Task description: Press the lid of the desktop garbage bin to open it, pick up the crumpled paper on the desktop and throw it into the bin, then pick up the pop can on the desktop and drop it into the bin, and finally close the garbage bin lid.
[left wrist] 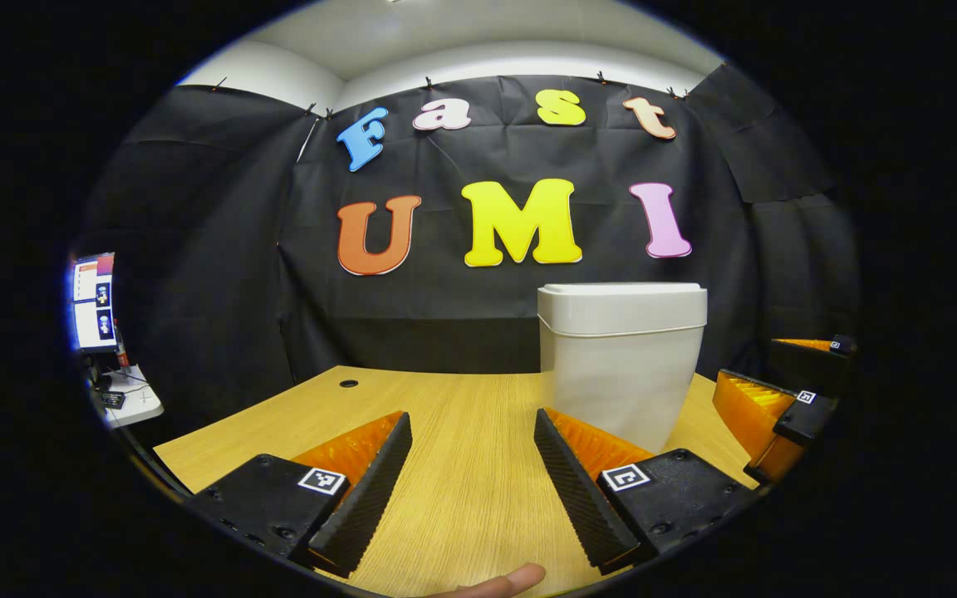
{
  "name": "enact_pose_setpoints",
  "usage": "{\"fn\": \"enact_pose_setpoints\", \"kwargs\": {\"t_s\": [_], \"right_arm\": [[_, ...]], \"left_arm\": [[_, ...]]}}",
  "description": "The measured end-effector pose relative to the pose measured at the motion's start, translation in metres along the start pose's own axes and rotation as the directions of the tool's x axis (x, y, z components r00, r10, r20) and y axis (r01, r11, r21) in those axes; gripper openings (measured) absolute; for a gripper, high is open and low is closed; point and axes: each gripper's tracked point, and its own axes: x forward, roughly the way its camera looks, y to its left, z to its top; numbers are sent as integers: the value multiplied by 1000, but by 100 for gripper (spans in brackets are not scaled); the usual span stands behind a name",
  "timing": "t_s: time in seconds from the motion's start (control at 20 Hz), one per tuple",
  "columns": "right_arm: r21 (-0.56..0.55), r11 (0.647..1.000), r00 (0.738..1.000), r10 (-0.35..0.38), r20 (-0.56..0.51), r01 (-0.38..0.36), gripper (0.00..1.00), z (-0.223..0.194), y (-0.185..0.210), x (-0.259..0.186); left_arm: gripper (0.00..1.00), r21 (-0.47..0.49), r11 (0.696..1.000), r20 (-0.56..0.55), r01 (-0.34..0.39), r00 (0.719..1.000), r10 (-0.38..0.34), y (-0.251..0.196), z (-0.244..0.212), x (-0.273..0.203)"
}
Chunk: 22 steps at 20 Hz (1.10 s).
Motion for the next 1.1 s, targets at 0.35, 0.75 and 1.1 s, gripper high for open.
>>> {"fn": "enact_pose_setpoints", "kwargs": {"t_s": [0.35,0.75,1.1], "right_arm": [[67,997,999,-29,39,26,97,0,-7,26],[79,996,999,35,12,-36,95,10,9,53],[40,995,995,-93,-35,94,95,-2,-26,34]], "left_arm": [[97,18,999,-4,44,999,-44,-15,-10,30],[96,15,999,5,31,999,-31,-16,0,37],[96,16,998,25,63,998,-64,-18,5,26]]}}
